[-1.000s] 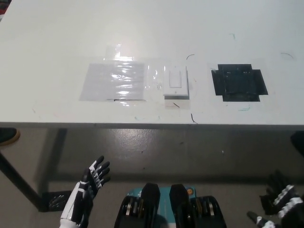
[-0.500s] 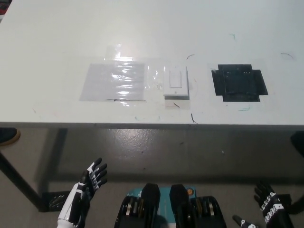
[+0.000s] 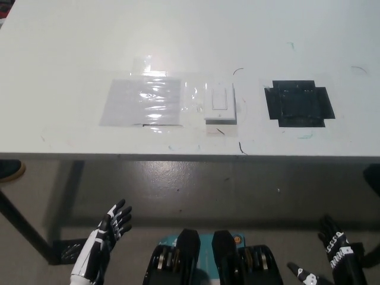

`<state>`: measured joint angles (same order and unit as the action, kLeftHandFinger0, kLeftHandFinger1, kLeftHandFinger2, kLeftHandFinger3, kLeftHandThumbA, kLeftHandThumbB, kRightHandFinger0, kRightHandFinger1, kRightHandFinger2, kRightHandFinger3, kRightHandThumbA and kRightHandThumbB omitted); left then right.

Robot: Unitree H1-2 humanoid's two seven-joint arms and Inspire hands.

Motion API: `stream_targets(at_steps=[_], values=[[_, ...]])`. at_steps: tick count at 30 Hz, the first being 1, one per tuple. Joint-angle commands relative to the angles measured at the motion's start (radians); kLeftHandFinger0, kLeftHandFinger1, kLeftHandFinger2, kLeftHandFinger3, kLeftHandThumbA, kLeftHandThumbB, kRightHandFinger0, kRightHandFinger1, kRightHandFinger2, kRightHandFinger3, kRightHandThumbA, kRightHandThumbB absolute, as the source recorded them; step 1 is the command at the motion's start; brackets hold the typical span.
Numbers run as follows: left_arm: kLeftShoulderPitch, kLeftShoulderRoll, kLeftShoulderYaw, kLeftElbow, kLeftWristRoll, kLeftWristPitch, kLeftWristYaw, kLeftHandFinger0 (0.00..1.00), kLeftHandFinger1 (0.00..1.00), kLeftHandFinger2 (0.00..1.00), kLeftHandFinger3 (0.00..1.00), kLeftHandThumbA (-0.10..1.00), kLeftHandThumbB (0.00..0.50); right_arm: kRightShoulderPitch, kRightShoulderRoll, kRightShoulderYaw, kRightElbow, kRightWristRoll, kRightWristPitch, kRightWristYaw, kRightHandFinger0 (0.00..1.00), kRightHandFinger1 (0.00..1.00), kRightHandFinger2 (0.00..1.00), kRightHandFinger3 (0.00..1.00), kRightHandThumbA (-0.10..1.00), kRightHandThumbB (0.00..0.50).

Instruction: A white switch is kept at the centre of the table close to the robot and the robot uses its right hand to press it to turn it on

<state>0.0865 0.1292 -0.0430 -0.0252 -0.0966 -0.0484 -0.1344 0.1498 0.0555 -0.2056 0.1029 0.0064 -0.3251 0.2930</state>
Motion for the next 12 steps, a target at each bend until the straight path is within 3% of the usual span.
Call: stream_targets(at_steps=[1, 12], values=[[-0.015, 0.013, 0.002, -0.006, 0.018, -0.043, -0.009, 1.0, 1.0, 1.0, 1.0, 1.0, 0.002, -0.001, -0.011, 0.023, -0.011, 0.017, -0.059, -0.045, 1.0, 1.0, 1.0, 1.0, 0.9, 0.184], [-0.016, 0.02, 0.002, -0.007, 0.034, -0.025, -0.009, 1.0, 1.0, 1.0, 1.0, 1.0, 0.0, -0.003, -0.03, 0.058, -0.013, 0.021, -0.045, -0.066, 1.0, 1.0, 1.0, 1.0, 0.92, 0.21]])
